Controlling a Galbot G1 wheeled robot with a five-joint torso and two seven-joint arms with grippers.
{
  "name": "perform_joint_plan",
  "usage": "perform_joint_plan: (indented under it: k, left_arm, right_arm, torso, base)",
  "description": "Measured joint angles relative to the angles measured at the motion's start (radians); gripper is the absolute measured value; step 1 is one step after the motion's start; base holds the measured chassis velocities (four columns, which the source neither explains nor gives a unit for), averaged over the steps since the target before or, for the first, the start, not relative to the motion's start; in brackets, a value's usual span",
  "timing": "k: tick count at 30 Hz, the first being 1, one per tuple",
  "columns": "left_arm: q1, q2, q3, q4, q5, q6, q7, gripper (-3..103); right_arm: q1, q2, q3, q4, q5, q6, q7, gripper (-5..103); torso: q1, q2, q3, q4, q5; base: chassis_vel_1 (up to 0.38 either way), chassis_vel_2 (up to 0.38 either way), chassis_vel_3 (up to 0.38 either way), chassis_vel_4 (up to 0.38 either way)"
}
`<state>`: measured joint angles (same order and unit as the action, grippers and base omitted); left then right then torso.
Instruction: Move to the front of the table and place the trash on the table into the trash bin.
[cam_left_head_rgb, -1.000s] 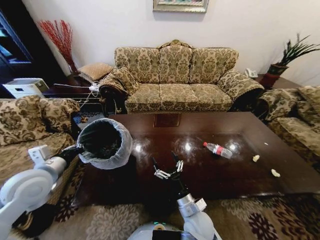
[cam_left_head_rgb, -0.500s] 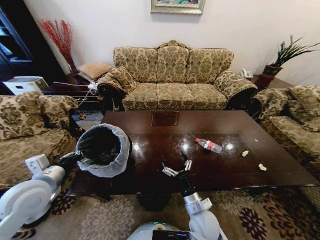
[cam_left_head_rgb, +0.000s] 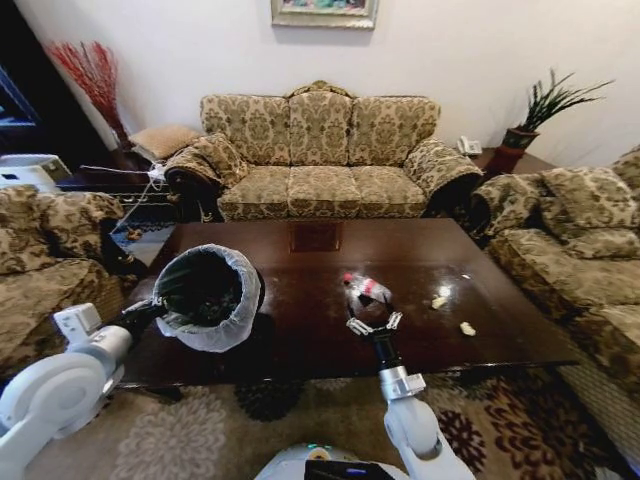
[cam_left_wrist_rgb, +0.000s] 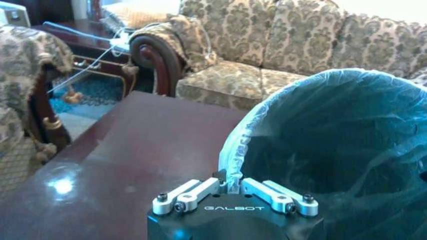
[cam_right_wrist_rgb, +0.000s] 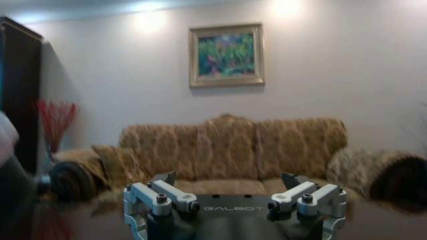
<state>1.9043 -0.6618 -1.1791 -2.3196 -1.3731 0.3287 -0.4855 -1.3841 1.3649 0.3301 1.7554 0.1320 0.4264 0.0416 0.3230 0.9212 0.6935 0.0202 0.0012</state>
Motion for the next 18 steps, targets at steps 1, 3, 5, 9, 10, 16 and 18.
perform_joint_plan:
  k: [1,3,5,9,10,16,18]
  left_arm:
    - [-0.002,-0.001,0.002,-0.002,0.0,0.0,0.002,0]
    - [-0.003,-0.002,0.004,-0.002,0.0,0.0,0.004,0]
    - [-0.003,-0.005,0.007,0.0,0.0,0.001,0.008,0]
    - [-0.003,-0.005,0.009,0.008,0.003,0.001,0.011,0]
    - [-0.006,-0.006,0.011,0.011,0.004,0.001,0.012,0]
    - [-0.012,-0.007,0.016,0.01,0.005,0.001,0.013,0]
    - [-0.012,-0.013,0.019,0.004,0.005,-0.002,0.019,0]
  right_arm:
    - [0.018,-0.005,0.017,-0.044,0.01,0.007,-0.025,100]
    - [0.039,-0.009,0.041,-0.086,0.012,0.014,-0.056,100]
    - [0.089,-0.028,0.098,-0.173,0.024,0.021,-0.15,100]
    - [0.138,-0.061,0.116,-0.237,0.07,0.013,-0.229,100]
    - [0.17,-0.079,0.115,-0.272,0.101,0.007,-0.277,100]
    - [0.28,-0.098,0.071,-0.379,0.119,-0.019,-0.307,100]
    - [0.323,-0.093,0.032,-0.413,0.133,-0.059,-0.309,100]
  torso:
    - [0.0,0.0,0.0,-0.0001,0.0]
    - [0.0,0.0,0.0,-0.0004,0.0003]
    - [0.0,0.0,0.0,-0.0003,-0.0015]
    - [0.0,0.0,0.0,-0.0001,-0.0022]
    - [0.0,0.0,0.0,0.0,-0.0026]
    - [0.0,0.0,0.0,0.0006,-0.0012]
    - [0.0,0.0,0.0,0.0001,-0.0005]
  base:
    - [-0.227,-0.161,0.194,0.195]
    - [-0.188,-0.161,0.151,0.132]
    - [-0.068,-0.042,0.056,0.018]
    - [0.011,0.033,-0.018,-0.012]
    - [0.057,0.081,-0.044,-0.03]
    - [0.037,0.038,-0.013,0.001]
    - [0.0,0.0,0.0,0.0]
